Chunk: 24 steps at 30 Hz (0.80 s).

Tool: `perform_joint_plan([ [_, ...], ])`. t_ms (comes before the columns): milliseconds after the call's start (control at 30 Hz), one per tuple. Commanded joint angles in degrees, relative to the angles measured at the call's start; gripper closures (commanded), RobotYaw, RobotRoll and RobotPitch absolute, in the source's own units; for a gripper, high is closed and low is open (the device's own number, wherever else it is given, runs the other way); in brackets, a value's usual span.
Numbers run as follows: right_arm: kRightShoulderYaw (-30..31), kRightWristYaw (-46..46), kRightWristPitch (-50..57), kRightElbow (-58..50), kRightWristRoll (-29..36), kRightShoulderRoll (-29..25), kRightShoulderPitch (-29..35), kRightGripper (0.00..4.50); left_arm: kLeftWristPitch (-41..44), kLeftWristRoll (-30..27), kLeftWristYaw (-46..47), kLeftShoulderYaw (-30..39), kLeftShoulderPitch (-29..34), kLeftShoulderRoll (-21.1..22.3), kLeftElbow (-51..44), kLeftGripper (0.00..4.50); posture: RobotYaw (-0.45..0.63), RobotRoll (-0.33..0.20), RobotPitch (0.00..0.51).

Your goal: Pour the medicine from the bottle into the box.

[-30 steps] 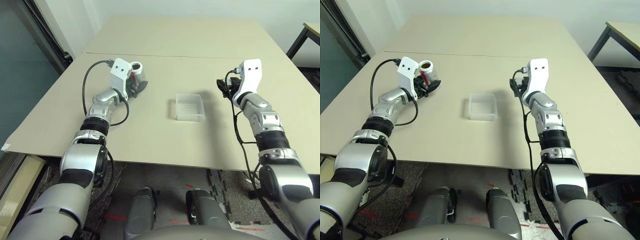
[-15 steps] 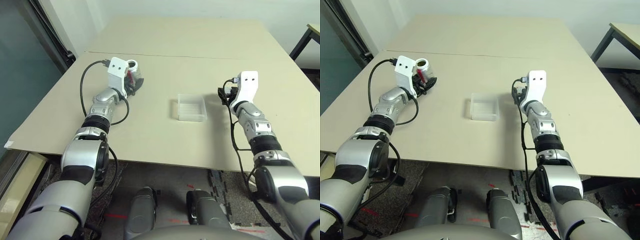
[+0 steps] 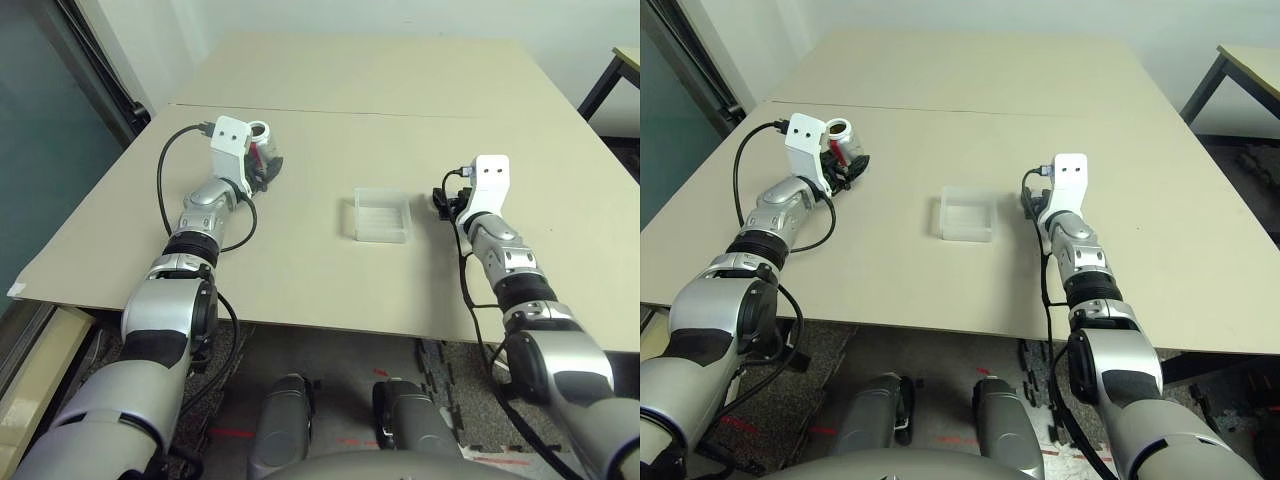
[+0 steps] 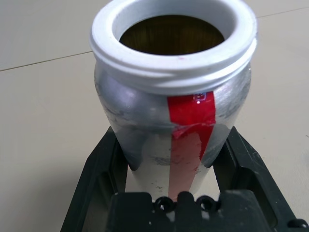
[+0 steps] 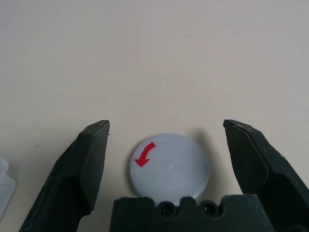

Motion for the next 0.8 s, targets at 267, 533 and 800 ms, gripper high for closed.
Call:
perform_joint_plan([
  [267, -1.3, 7.7, 12.8, -20.2, 5.1, -3.3, 4.5, 0.0, 1.5, 1.7, -1.0, -0.4, -2.4, 1.1, 2.1, 1.82, 0.01, 0.0, 0.077],
  [533, 0.0, 29.2, 31.6, -45.0, 15.4, -21.2, 11.6, 0.0, 3.2, 7.8, -2.3, -4.5, -7.1, 3.5, 5.7, 1.82, -0.03, 0.0, 0.071],
  [800, 1.0, 38.1, 35.6, -50.9, 18.4, -26.9, 16.7, 0.0, 8.5, 9.4, 1.2, -4.0, -11.2, 3.2, 8.3, 1.82, -0.07, 0.0, 0.062],
])
